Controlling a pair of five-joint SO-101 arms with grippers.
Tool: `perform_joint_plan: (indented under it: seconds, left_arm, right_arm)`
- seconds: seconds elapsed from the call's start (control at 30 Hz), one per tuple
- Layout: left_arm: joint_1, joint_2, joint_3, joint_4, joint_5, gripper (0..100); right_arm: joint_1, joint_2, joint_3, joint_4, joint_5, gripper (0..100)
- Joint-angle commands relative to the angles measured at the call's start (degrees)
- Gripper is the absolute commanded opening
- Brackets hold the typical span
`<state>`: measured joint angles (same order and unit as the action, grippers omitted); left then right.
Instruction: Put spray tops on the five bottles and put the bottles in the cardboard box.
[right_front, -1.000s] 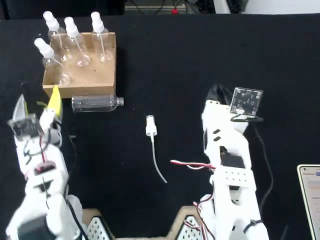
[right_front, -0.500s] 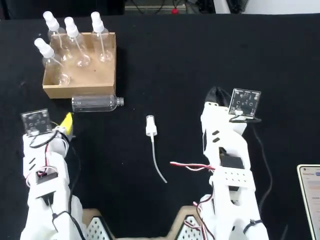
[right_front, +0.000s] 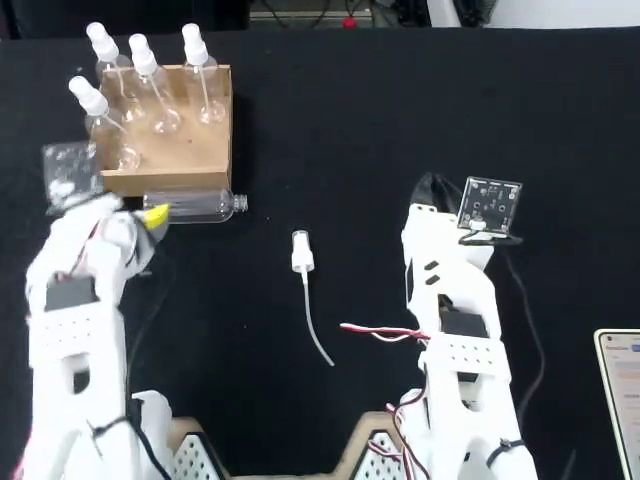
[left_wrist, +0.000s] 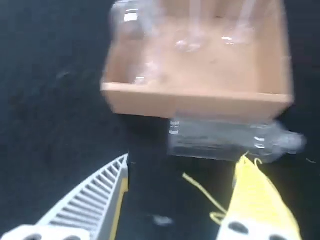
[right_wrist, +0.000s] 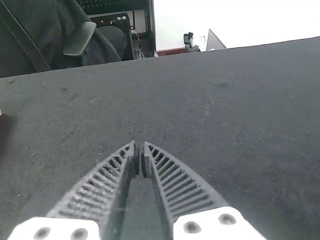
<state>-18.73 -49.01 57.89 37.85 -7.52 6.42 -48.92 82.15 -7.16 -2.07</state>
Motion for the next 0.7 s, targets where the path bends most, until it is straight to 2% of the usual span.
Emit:
perform_joint_plan:
  seconds: [0.0,0.33,0.67]
  left_arm:
    - [4.4,8.2,-12.5,5.1,3.2,32]
    - [5.6,27.3,-24.1,5.1,6.4,32]
    - [5.6,38.0,-30.2,5.1,17.9,32]
  right_arm:
    - [-0.8,-1.3,-0.4,-1.5,0.7,1.5]
    - [-1.9,-1.3,-0.3,-1.5,0.7,1.5]
    - [-2.2,-1.3,-0.3,-1.5,0.8,1.5]
